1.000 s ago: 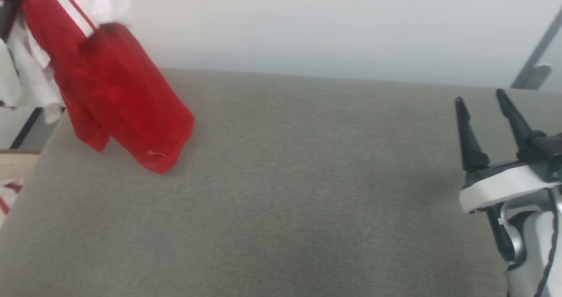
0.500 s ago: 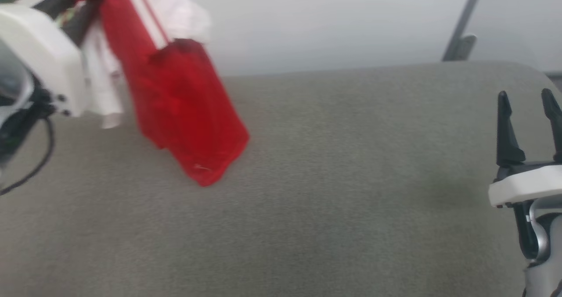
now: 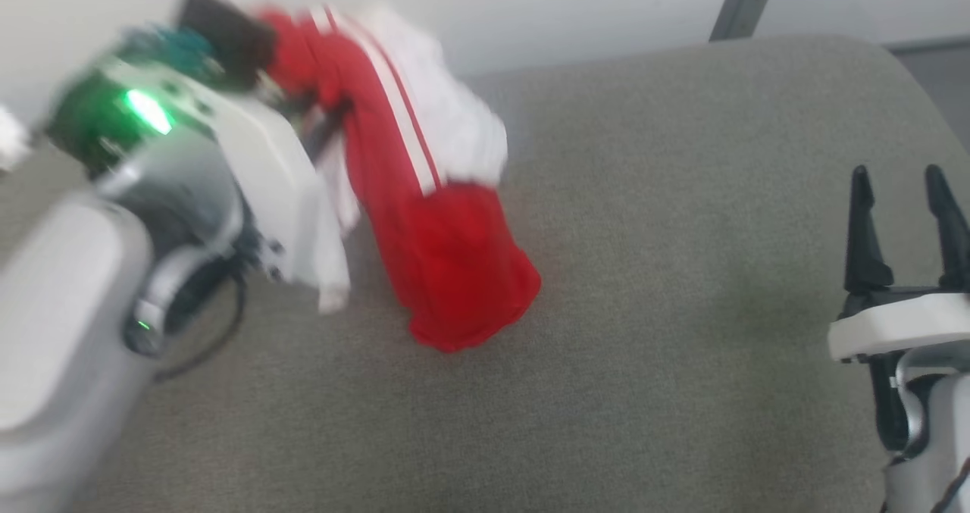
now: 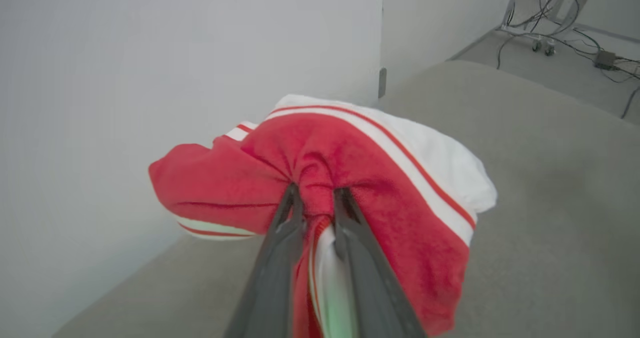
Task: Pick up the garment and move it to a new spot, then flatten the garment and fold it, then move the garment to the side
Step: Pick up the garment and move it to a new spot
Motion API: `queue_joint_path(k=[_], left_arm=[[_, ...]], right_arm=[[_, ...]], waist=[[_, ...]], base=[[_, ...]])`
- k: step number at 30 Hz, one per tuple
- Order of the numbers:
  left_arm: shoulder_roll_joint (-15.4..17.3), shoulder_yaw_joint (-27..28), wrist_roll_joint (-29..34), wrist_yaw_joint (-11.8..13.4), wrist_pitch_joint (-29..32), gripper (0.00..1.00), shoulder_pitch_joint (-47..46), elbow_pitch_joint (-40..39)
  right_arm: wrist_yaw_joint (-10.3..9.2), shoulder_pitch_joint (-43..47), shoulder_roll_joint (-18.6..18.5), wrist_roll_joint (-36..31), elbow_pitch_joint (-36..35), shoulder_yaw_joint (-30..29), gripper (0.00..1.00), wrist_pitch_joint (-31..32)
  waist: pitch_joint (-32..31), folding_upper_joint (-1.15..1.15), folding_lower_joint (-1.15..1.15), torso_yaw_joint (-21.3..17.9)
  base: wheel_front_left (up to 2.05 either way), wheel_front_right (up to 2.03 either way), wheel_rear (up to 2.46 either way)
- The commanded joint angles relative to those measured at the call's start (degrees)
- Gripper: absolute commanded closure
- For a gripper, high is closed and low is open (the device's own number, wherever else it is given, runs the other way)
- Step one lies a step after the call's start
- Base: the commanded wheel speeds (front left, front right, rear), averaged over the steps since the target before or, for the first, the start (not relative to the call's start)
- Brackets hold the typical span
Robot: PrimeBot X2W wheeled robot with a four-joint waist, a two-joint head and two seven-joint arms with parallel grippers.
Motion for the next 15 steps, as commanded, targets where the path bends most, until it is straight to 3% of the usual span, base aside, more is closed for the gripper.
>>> queue_joint_path(k=[1,5,15], left_arm=[[-0.27,-0.33,-0.35,0.27,0.14,1.00,1.12,0.51],[-1.79,-3.12,-0.65,-0.02,0.76,1.00,4.06,4.52],[-5.62,-7.93,-1.33,-3.79,-0.80,1.00,6.84,21.57]], right_arm=[[-0.02,-0.30,0.29,-0.12,0.22,0.10,0.00,-0.39],[-0.02,-1.18,0.86,0.40,1.74,1.20,0.00,-1.19],[-0.02,-4.04,1.05,1.02,5.66,3.78,0.00,-2.98]], waist=[[0.98,0.00,0.00,-0.53],[2.58,0.00,0.00,-0.88],[5.42,0.00,0.00,-1.68]], base=[[0.00,0.00,0.00],[0.00,0.00,0.00],[0.00,0.00,0.00]])
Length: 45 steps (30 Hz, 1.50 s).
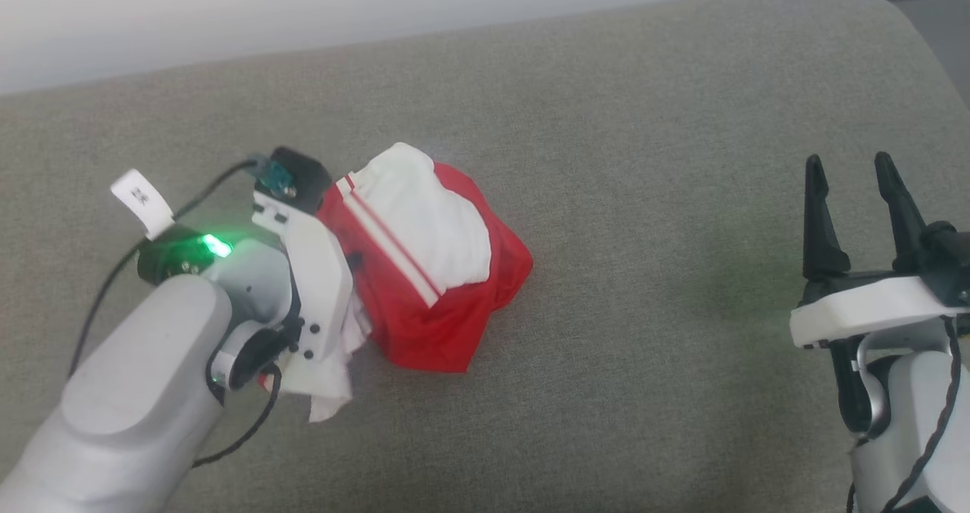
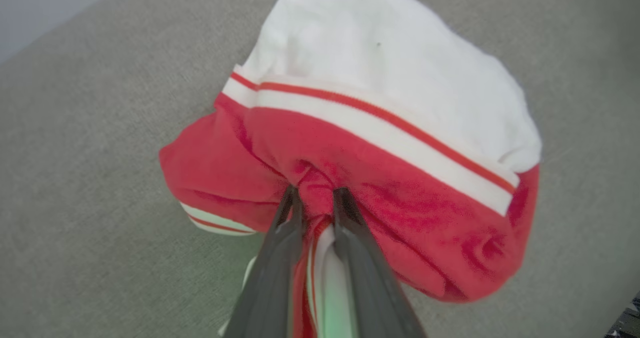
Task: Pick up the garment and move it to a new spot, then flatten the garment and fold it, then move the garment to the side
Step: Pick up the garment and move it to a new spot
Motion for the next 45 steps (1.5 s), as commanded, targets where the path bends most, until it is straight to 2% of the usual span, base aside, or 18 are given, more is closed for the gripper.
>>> queue_joint_path(k=[1,15,16,18,19,21,22,28,34,39,45], left_arm=[[-0.29,-0.21,-0.06,-0.50,-0.50,1.00,0.33,1.18],[-5.37,-3.84,-0.71,-4.36,-3.16,1.00,0.58,19.77],[-5.69,-3.83,-0.96,-4.60,-3.31,0.98,0.52,20.55],[-6.10,-3.54,-1.51,-5.06,-4.30,0.69,0.11,21.38],[-6.14,-3.48,-1.55,-5.29,-4.81,0.58,-0.16,21.59],[-6.18,-3.11,-1.92,-5.66,-6.08,0.09,-0.69,21.74],[-6.11,-2.97,-2.05,-5.73,-6.61,0.00,-0.89,21.68],[-5.58,-2.15,-3.05,-6.28,-8.73,0.00,-0.64,20.71],[-3.23,-0.94,-3.59,-6.36,-11.15,0.00,0.95,18.06],[-0.34,0.90,-4.04,-5.27,-14.43,0.00,3.80,13.93],[4.22,4.81,-4.12,-3.01,-21.70,0.00,8.65,7.55]], right_arm=[[-0.02,-0.52,-0.07,0.02,0.26,0.16,0.00,-0.52],[-0.02,-1.75,-0.29,0.47,2.67,2.52,0.00,-1.35],[-0.02,-1.70,-0.39,0.53,2.81,2.54,0.00,-1.39],[-0.02,-1.28,-0.47,0.33,2.92,2.62,0.00,-1.40],[-0.02,-1.03,-0.50,0.22,2.94,2.64,0.00,-1.43],[-0.02,-0.55,-0.62,-0.04,2.94,2.72,0.00,-1.46],[-0.03,-0.25,-0.66,-0.09,2.98,2.67,0.00,-1.46],[-0.02,0.85,-1.31,0.13,3.44,2.67,0.00,-1.39],[-0.02,2.73,-1.83,0.30,3.56,2.79,0.00,-0.75],[-0.02,4.33,-1.80,0.20,3.31,2.80,0.00,-0.42],[-0.02,6.11,-2.18,1.24,2.87,3.00,0.00,-0.82]], waist=[[0.20,0.00,0.00,-0.08],[-0.35,0.00,0.00,-0.29],[-0.62,0.00,0.00,-0.14],[-1.30,0.00,0.00,0.27],[-1.69,0.00,0.00,0.49],[-2.61,0.00,0.00,0.94],[-3.11,0.00,0.00,1.20],[-6.20,0.00,0.00,2.76],[-9.92,0.00,0.00,5.21],[-12.86,0.00,0.00,7.46],[-15.02,0.00,0.00,9.66]], base=[[0.00,0.00,0.00],[0.00,0.00,0.00],[0.00,0.00,0.00],[0.00,0.00,0.00],[0.00,0.00,0.00],[0.00,0.00,0.00],[0.00,0.00,0.00],[0.00,0.00,0.00],[0.00,0.00,0.00],[0.00,0.00,0.00],[0.00,0.00,0.00]])
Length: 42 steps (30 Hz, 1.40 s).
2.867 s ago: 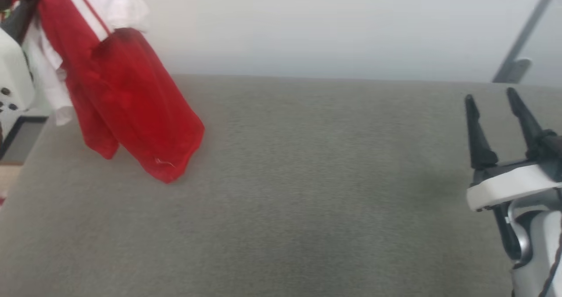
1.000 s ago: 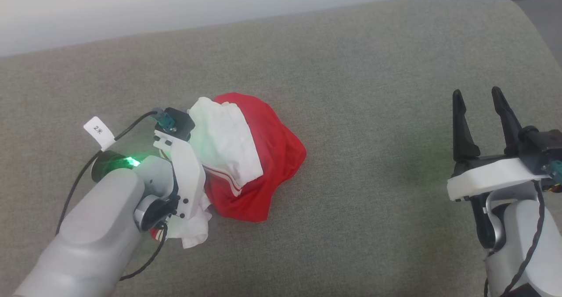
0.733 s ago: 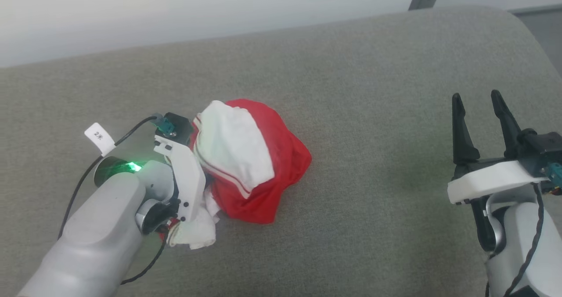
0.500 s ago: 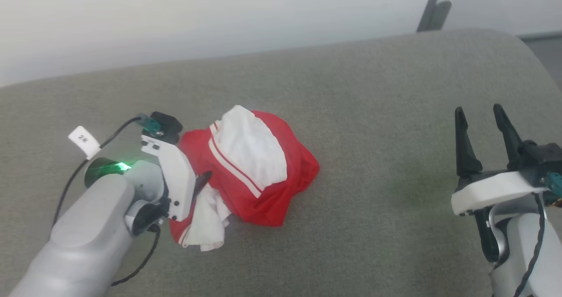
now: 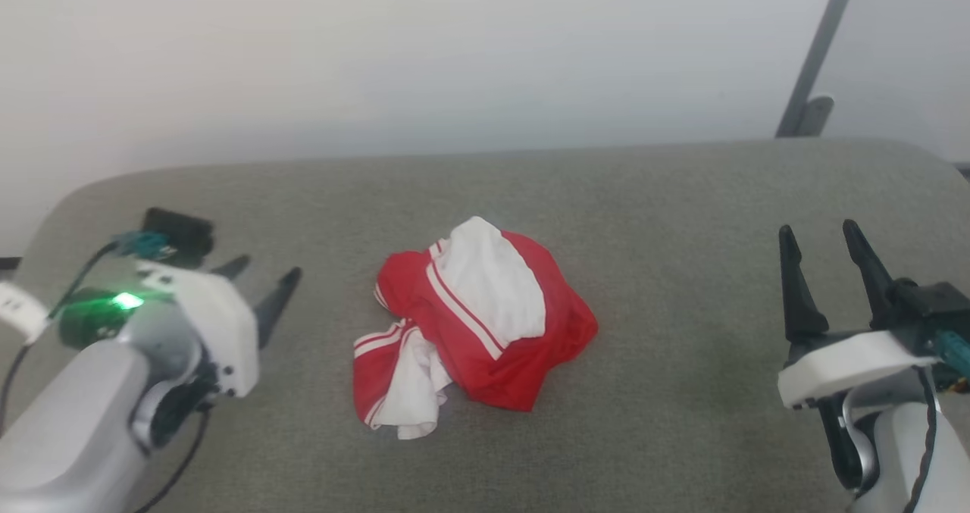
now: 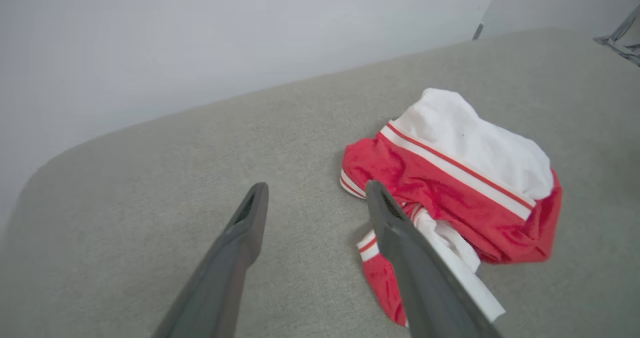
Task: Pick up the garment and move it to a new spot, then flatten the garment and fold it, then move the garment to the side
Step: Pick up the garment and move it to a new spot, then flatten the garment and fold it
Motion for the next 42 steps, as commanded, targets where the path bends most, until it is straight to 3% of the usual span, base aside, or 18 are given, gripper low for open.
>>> queue_joint_path(k=[1,12,19,27,42], left_arm=[[1.02,1.20,-0.43,0.81,-1.82,0.00,2.24,-1.27],[8.16,10.73,-2.38,7.48,-15.87,0.00,17.31,-11.94],[8.99,14.68,-3.51,9.53,-23.79,0.00,25.47,-15.39],[7.82,18.47,-6.01,9.93,-28.40,0.00,32.82,-15.76],[7.64,20.90,-5.64,9.51,-29.63,0.00,35.98,-17.27]], right_arm=[[-0.02,1.18,-0.18,0.38,-0.08,-0.15,0.00,-0.40],[-0.02,4.97,0.22,1.16,-1.17,-0.76,0.00,-0.98],[-0.02,6.80,0.61,0.84,-1.89,-2.20,0.00,-1.04],[-0.02,7.90,0.79,1.22,-2.19,-2.54,0.00,-1.06],[-0.02,8.67,0.77,1.18,-2.92,-2.81,0.00,-1.08]], waist=[[-1.28,0.00,0.00,1.18],[-3.83,0.00,0.00,3.71],[-4.23,0.00,0.00,4.29],[-4.36,0.00,0.00,4.17],[-4.22,0.00,0.00,4.99]], base=[[0.00,0.00,0.00],[0.00,0.00,0.00],[0.00,0.00,0.00],[0.00,0.00,0.00],[0.00,0.00,0.00]])
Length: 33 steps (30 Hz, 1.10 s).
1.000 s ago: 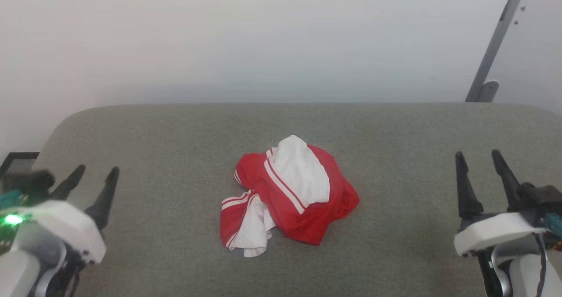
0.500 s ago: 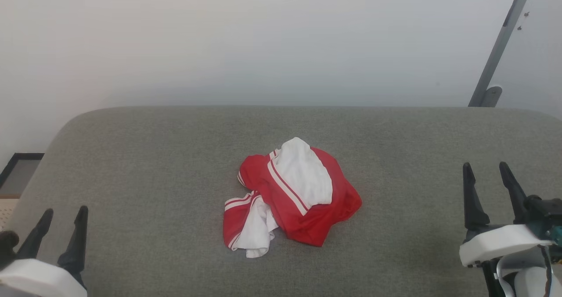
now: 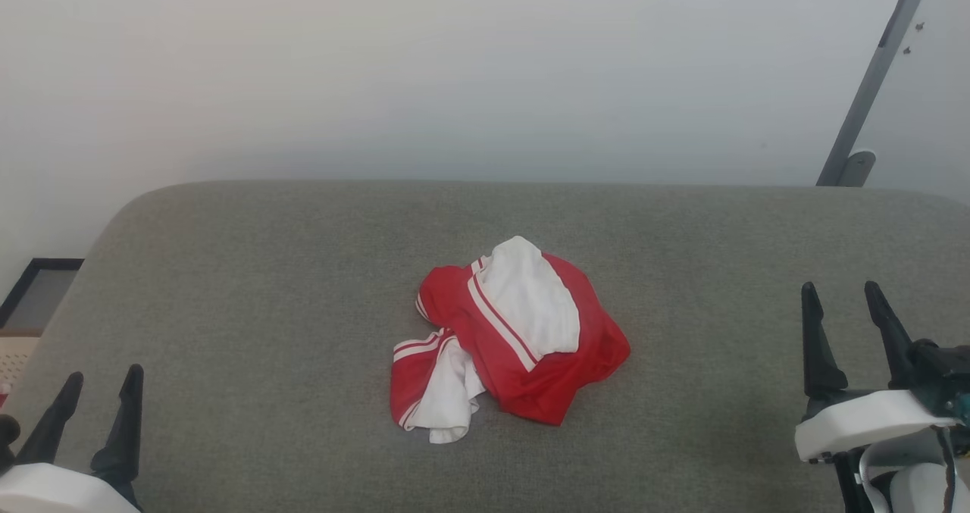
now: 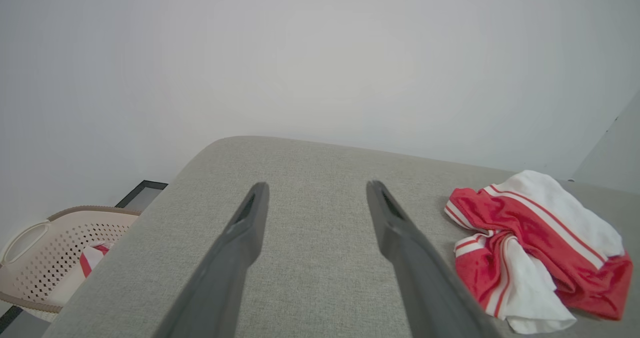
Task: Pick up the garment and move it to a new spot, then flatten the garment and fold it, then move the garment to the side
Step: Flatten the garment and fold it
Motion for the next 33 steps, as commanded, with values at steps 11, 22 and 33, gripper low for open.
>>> queue_joint_path(k=[11,22,33], left_arm=[[-0.29,-0.89,0.71,0.47,0.43,0.00,-0.70,-1.21],[-2.69,-4.30,1.66,-0.45,1.63,0.00,-3.95,-1.30],[-5.29,-6.75,2.64,-1.35,1.40,0.00,-7.70,0.31]], right_arm=[[-0.02,-0.44,-0.33,0.70,0.78,3.37,0.00,0.82],[-0.02,-3.97,-1.76,3.49,3.81,10.59,0.00,8.51],[-0.03,-7.85,-3.69,6.18,7.20,15.89,0.00,17.74]], waist=[[0.63,0.00,0.00,2.59],[1.92,0.00,0.00,9.09],[5.01,0.00,0.00,14.74]], base=[[0.00,0.00,0.00],[0.00,0.00,0.00],[0.00,0.00,0.00]])
